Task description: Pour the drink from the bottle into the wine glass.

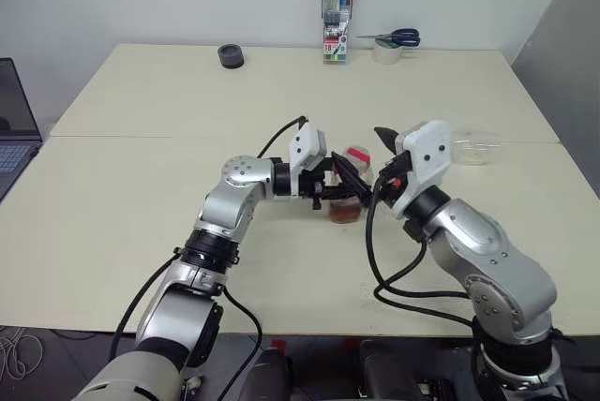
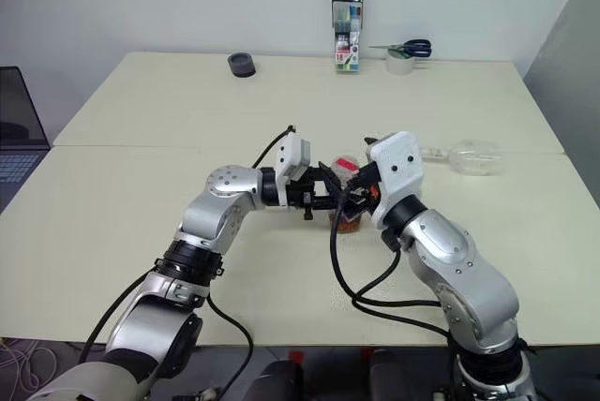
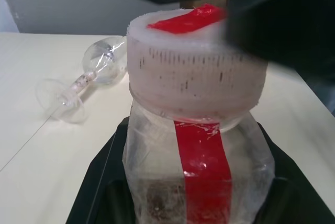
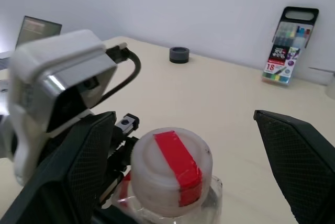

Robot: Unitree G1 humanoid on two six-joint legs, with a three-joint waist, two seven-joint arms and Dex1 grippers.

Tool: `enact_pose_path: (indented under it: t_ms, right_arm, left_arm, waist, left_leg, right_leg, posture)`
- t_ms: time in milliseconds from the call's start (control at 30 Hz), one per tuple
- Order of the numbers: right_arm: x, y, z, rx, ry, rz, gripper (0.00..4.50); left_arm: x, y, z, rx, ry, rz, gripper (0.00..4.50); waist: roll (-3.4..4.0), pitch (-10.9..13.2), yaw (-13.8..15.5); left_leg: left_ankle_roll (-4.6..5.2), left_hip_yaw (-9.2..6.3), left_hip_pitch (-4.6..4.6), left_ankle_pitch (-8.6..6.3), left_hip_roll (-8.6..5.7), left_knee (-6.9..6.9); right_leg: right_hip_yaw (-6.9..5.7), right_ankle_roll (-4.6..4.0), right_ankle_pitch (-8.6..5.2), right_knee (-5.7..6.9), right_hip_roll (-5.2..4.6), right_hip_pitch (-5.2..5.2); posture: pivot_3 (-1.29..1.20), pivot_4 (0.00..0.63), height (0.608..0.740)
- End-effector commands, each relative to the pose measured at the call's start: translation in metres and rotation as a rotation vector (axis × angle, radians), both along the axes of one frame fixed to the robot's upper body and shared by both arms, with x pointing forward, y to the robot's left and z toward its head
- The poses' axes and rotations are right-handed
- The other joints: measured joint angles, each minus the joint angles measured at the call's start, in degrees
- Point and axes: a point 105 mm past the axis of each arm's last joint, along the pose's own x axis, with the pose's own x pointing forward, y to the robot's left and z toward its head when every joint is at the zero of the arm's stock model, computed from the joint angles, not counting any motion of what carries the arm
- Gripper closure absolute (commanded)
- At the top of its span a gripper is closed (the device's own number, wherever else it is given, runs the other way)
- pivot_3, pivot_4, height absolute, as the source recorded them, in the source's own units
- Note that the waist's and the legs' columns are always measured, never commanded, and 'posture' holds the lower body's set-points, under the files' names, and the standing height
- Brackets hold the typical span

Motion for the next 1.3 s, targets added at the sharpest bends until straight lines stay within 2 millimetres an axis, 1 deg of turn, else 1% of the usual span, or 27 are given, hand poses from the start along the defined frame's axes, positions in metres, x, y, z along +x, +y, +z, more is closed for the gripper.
enact_pose_path:
  t_ms: [33, 100, 200, 400, 500, 567, 633, 700, 767, 900, 967, 1033, 1100, 1200, 1233, 1300]
  right_arm:
    - [-0.002, -0.001, 0.007, 0.006, -0.038, -0.010, 0.00]
    - [-0.002, 0.000, 0.006, 0.014, -0.031, -0.005, 0.00]
    - [-0.001, 0.001, 0.010, 0.035, -0.048, -0.010, 0.61]
    - [-0.003, 0.006, 0.008, 0.034, -0.038, 0.024, 2.64]
    - [-0.007, 0.011, 0.005, 0.030, -0.032, 0.075, 2.62]
    - [-0.012, 0.017, 0.006, 0.025, -0.044, 0.179, 2.62]
    - [-0.015, 0.017, 0.000, -0.047, -0.049, 0.319, 2.62]
    - [-0.010, 0.009, -0.008, -0.184, -0.032, 0.431, 2.62]
    - [-0.002, -0.002, -0.009, -0.275, 0.000, 0.517, 2.62]
    - [0.014, -0.021, -0.003, -0.314, 0.101, 0.602, 2.62]
    - [0.017, -0.027, 0.000, -0.319, 0.127, 0.616, 2.62]
    - [0.018, -0.031, 0.009, -0.291, 0.092, 0.577, 1.87]
    - [0.017, -0.036, 0.020, -0.268, 0.046, 0.527, 1.26]
    - [0.001, -0.038, 0.033, -0.239, 0.012, 0.496, 0.22]
    - [-0.006, -0.037, 0.035, -0.224, 0.007, 0.484, 0.00]
    - [-0.018, -0.035, 0.033, -0.198, 0.007, 0.440, 0.00]
  left_arm:
    - [-0.002, -0.005, 0.016, -0.016, -0.068, -0.027, 2.58]
    - [-0.001, -0.005, 0.016, -0.017, -0.071, -0.026, 2.58]
    - [-0.001, -0.004, 0.016, -0.017, -0.072, -0.023, 2.58]
    - [-0.002, -0.003, 0.015, -0.014, -0.075, -0.023, 2.58]
    - [-0.003, -0.004, 0.015, -0.012, -0.074, -0.026, 2.60]
    - [-0.004, -0.004, 0.014, -0.010, -0.074, -0.029, 2.60]
    - [-0.005, -0.004, 0.014, -0.008, -0.075, -0.033, 2.60]
    - [-0.007, -0.005, 0.012, 0.010, -0.094, -0.049, 2.60]
    - [-0.008, -0.004, 0.010, 0.024, -0.110, -0.062, 2.61]
    - [-0.009, -0.004, 0.009, 0.027, -0.124, -0.063, 2.61]
    - [-0.009, -0.003, 0.009, 0.023, -0.130, -0.053, 2.61]
    - [-0.008, -0.003, 0.009, 0.015, -0.128, -0.037, 2.61]
    - [-0.008, -0.003, 0.009, 0.014, -0.126, -0.031, 2.62]
    - [-0.007, -0.003, 0.009, 0.001, -0.116, -0.016, 2.62]
    - [-0.006, -0.003, 0.010, -0.001, -0.114, -0.012, 2.63]
    - [-0.005, -0.003, 0.011, -0.004, -0.111, -0.008, 2.63]
  waist:
    - [0.00, 0.0, 0.0]
    - [0.00, 0.0, 0.0]
    - [0.00, 0.0, -0.1]
    - [0.00, 0.0, -0.5]
    - [0.00, 0.0, -0.5]
    - [0.00, 0.0, -0.5]
    - [0.00, 0.0, -0.5]
    - [0.00, 0.0, -0.5]
    - [0.00, 0.0, -0.7]
    - [0.00, 0.0, -0.9]
    - [0.00, 0.0, -1.0]
    - [0.00, 0.0, -1.0]
    - [0.00, 0.0, -0.9]
    - [0.00, 0.0, -0.8]
    - [0.00, 0.0, -0.7]
    - [0.00, 0.0, -0.5]
  left_leg:
    - [0.00, 0.01, 0.00, 0.00, 0.00, 0.00]
    - [0.00, 0.00, 0.01, 0.00, 0.01, -0.01]
    - [0.01, 0.00, 0.00, 0.00, 0.01, -0.01]
    - [0.01, 0.00, 0.00, 0.00, 0.01, -0.01]
    - [0.01, 0.00, 0.00, 0.00, 0.01, 0.00]
    - [0.01, 0.00, 0.00, 0.00, 0.01, 0.00]
    - [0.01, 0.02, 0.00, -0.01, 0.00, 0.01]
    - [0.05, 0.05, 0.01, -0.03, -0.04, 0.03]
    - [0.18, 0.08, 0.03, -0.09, -0.04, 0.06]
    - [0.25, 0.00, 0.07, -0.12, 0.04, 0.00]
    - [0.24, 0.04, 0.05, -0.11, 0.02, 0.06]
    - [0.17, 0.02, 0.00, -0.07, 0.00, 0.09]
    - [0.13, 0.03, -0.02, -0.04, -0.03, 0.10]
    - [0.09, 0.01, -0.07, -0.02, -0.03, 0.12]
    - [0.08, 0.01, -0.08, -0.02, -0.03, 0.11]
    - [0.05, -0.02, -0.09, -0.01, -0.02, 0.11]
  right_leg:
    - [0.00, 0.00, 0.00, 0.00, 0.00, 0.00]
    - [0.00, 0.00, 0.00, 0.01, 0.01, -0.01]
    - [0.00, 0.00, 0.00, 0.02, 0.01, -0.03]
    - [0.01, -0.01, 0.00, 0.04, 0.01, -0.04]
    - [0.00, -0.01, 0.00, 0.04, 0.01, -0.04]
    - [0.00, -0.01, 0.00, 0.04, 0.01, -0.04]
    - [0.01, -0.01, 0.00, 0.04, 0.01, -0.03]
    - [0.01, 0.00, 0.01, 0.03, -0.01, 0.01]
    - [0.02, 0.00, 0.01, 0.02, 0.00, 0.03]
    - [-0.05, -0.01, 0.01, 0.03, 0.06, 0.04]
    - [-0.02, -0.01, 0.02, 0.04, 0.04, 0.03]
    - [-0.04, -0.01, 0.02, 0.02, -0.01, 0.04]
    - [-0.02, -0.01, 0.02, 0.02, -0.06, 0.02]
    - [-0.02, -0.01, 0.02, 0.03, -0.09, 0.00]
    - [-0.02, -0.01, 0.02, 0.03, -0.10, -0.02]
    - [-0.03, -0.01, 0.02, 0.04, -0.10, -0.02]
  posture:
    - [0.00, 0.150, 0.740]
    - [0.00, 0.150, 0.740]
    - [0.00, 0.150, 0.740]
    - [0.00, 0.150, 0.740]
    - [0.00, 0.150, 0.740]
    - [0.00, 0.150, 0.740]
    - [0.00, 0.150, 0.740]
    - [0.00, 0.150, 0.740]
    - [0.00, 0.150, 0.740]
    - [0.00, 0.150, 0.740]
    - [0.00, 0.150, 0.740]
    - [0.00, 0.150, 0.740]
    - [0.00, 0.150, 0.740]
    - [0.00, 0.150, 0.740]
    - [0.00, 0.150, 0.740]
    - [0.00, 0.150, 0.740]
